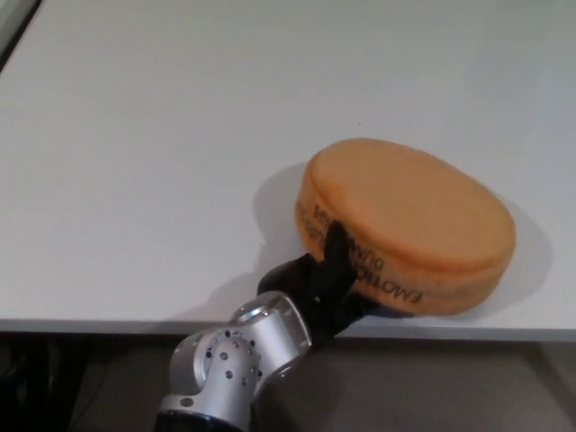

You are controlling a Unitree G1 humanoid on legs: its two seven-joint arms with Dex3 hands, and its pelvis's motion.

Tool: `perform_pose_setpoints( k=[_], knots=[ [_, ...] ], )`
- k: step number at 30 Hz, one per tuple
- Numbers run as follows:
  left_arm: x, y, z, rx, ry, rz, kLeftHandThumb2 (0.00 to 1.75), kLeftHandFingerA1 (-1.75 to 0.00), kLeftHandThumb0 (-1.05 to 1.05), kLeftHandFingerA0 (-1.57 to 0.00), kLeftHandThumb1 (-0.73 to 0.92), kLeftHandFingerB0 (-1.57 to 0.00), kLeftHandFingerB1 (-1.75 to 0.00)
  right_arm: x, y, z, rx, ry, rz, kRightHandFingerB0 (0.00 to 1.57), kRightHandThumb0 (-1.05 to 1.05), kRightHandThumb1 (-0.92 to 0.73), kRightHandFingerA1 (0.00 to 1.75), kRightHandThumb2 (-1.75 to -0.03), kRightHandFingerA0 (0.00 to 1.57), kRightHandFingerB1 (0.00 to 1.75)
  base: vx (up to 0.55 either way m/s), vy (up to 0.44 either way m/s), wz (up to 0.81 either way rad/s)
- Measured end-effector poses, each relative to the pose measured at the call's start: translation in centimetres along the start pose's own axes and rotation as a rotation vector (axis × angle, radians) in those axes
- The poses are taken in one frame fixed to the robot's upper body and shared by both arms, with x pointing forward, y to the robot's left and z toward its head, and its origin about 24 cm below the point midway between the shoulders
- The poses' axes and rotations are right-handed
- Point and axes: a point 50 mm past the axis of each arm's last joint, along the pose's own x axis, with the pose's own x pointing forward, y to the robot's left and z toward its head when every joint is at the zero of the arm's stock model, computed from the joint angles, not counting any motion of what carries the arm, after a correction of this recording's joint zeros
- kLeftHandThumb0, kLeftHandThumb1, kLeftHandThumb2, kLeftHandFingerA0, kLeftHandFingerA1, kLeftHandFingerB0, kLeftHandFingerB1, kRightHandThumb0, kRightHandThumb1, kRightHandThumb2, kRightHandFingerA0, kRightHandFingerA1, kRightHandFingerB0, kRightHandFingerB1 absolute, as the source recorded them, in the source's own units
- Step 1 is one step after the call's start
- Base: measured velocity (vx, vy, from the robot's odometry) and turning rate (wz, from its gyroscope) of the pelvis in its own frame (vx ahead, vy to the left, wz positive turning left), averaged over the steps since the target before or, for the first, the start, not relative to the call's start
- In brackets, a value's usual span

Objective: A soft plate is kept in the center of the table close to the robot and the robot uses its left hand to pick up the plate, turns it upside down and places it back on the table

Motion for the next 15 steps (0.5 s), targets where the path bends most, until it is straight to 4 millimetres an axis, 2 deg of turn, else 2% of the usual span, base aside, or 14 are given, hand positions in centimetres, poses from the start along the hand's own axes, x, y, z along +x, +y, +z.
perform_pose_setpoints(
  k=[5,6,9,10,13,14,15],
  knots=[
    [-0.17,-0.44,0.22,0.006,-0.015,-0.055,0.66,0.00,-1.01,0.00,0.89,0.00,0.00,-0.05,0.00,-0.02,0.000,0.002,-0.001,0.27,-0.73,-0.88,0.41,-0.67,0.44,0.31,0.00,0.000,0.00],
    [-0.18,-0.46,0.24,0.006,-0.016,-0.059,1.14,-0.09,-1.05,0.00,0.71,0.00,-0.03,-0.05,0.00,-0.02,0.000,0.002,-0.001,0.27,-0.73,-0.88,0.41,-0.67,0.44,0.31,0.00,0.000,0.00],
    [-0.21,-0.54,0.30,0.008,-0.020,-0.072,1.14,-0.09,-1.05,0.00,0.70,0.00,-0.02,0.00,0.00,0.00,0.000,0.000,-0.001,0.28,-0.74,-0.87,0.42,-0.67,0.44,0.31,0.00,0.000,0.00],
    [-0.22,-0.55,0.31,0.008,-0.020,-0.075,0.68,0.00,-1.01,0.00,0.87,0.00,0.00,0.00,0.00,0.01,0.000,0.000,-0.001,0.28,-0.74,-0.87,0.42,-0.67,0.44,0.31,0.00,0.000,0.00],
    [-0.26,-0.59,0.38,0.007,-0.024,-0.087,0.67,0.00,-1.00,0.00,0.89,0.00,0.00,-0.01,0.00,0.00,0.000,0.000,-0.001,0.29,-0.75,-0.87,0.41,-0.67,0.45,0.31,0.00,0.000,0.00],
    [-0.29,-0.61,0.43,0.007,-0.026,-0.091,1.14,-0.10,-1.05,0.00,0.72,0.00,-0.04,0.01,0.00,0.01,0.000,0.000,-0.001,0.28,-0.75,-0.88,0.41,-0.67,0.44,0.31,0.00,0.000,0.00],
    [-0.31,-0.63,0.47,0.007,-0.028,-0.094,1.14,-0.10,-1.05,0.00,0.72,0.00,-0.04,0.03,-0.01,0.02,0.000,0.000,-0.001,0.28,-0.75,-0.88,0.41,-0.67,0.44,0.31,0.00,0.000,0.00]
  ],
)
